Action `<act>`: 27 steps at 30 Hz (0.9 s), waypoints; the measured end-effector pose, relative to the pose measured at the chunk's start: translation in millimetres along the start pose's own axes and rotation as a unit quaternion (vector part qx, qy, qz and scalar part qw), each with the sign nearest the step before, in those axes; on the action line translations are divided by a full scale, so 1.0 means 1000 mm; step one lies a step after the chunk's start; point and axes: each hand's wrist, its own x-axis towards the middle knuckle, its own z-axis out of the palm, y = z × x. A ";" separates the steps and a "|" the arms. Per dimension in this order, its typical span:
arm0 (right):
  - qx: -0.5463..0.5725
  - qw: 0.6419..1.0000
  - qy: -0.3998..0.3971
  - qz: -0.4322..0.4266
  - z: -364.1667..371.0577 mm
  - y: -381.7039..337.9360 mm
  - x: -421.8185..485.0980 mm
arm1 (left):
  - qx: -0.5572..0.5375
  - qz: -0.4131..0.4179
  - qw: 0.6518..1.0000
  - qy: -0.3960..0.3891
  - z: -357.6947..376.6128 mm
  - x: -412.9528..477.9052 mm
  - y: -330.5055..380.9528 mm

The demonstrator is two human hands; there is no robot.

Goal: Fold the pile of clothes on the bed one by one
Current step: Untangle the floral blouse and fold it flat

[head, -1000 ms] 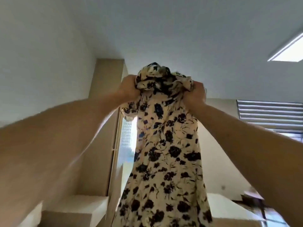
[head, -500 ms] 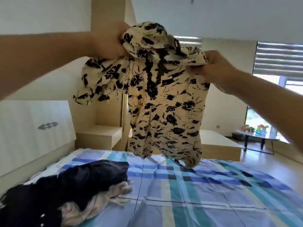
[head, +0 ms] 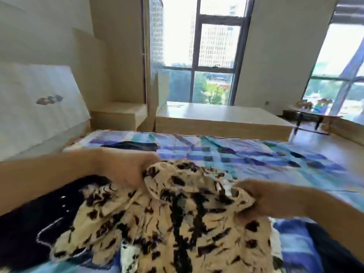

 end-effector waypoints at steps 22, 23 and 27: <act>0.012 0.969 0.221 0.112 0.062 0.204 0.198 | 0.023 0.017 0.999 0.026 0.151 0.210 -0.030; 0.015 0.982 0.163 0.092 0.091 0.200 0.183 | 0.033 0.035 0.998 -0.030 0.181 0.190 -0.028; -0.058 0.997 -0.011 0.058 0.170 0.205 0.139 | 0.052 0.055 0.987 -0.144 0.268 0.139 -0.054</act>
